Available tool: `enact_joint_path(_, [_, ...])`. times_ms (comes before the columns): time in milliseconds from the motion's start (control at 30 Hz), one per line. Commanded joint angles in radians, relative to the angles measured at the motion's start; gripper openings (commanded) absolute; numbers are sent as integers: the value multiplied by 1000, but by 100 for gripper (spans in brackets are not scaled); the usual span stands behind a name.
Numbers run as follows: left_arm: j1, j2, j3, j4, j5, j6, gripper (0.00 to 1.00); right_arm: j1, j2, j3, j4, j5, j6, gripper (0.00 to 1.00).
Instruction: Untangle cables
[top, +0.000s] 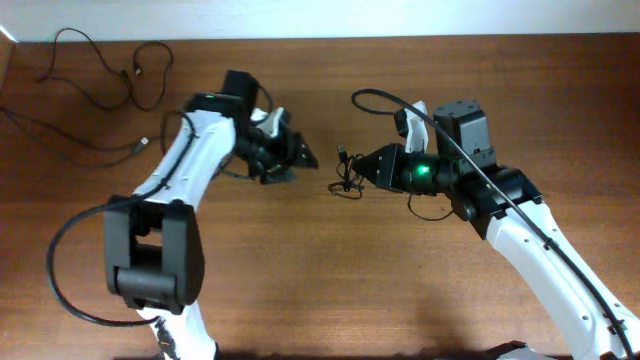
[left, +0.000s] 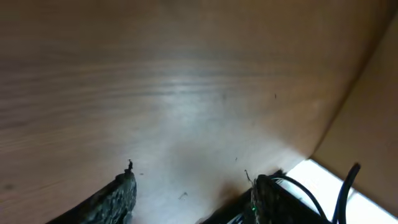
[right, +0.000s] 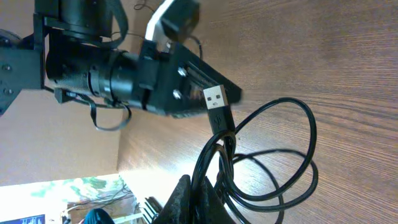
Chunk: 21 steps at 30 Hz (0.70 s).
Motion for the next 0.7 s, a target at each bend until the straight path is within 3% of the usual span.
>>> enact_joint_path(0, [26, 2, -6, -13, 114, -27, 63, 6, 4, 5, -1, -18, -21, 4])
enact_joint_path(233, [-72, 2, -6, -65, 160, -143, 58, 6, 4, 5, 3, -18, -18, 4])
enact_joint_path(467, [-132, 2, -6, -70, 162, -150, 54, 6, 4, 5, 52, 8, -18, 4])
enact_joint_path(533, [-143, 2, -6, -96, 171, -150, 40, 6, 4, 5, 52, 79, -19, 4])
enact_joint_path(600, [-143, 2, -6, -107, 151, -149, 10, 5, 4, 5, 52, 120, -19, 4])
enact_joint_path(633, [-143, 2, -6, -106, 116, -149, 2, 5, 4, 5, 52, 129, -23, 4])
enact_joint_path(667, [-143, 2, -6, -107, 79, -149, 0, 5, 4, 5, 49, 140, -23, 4])
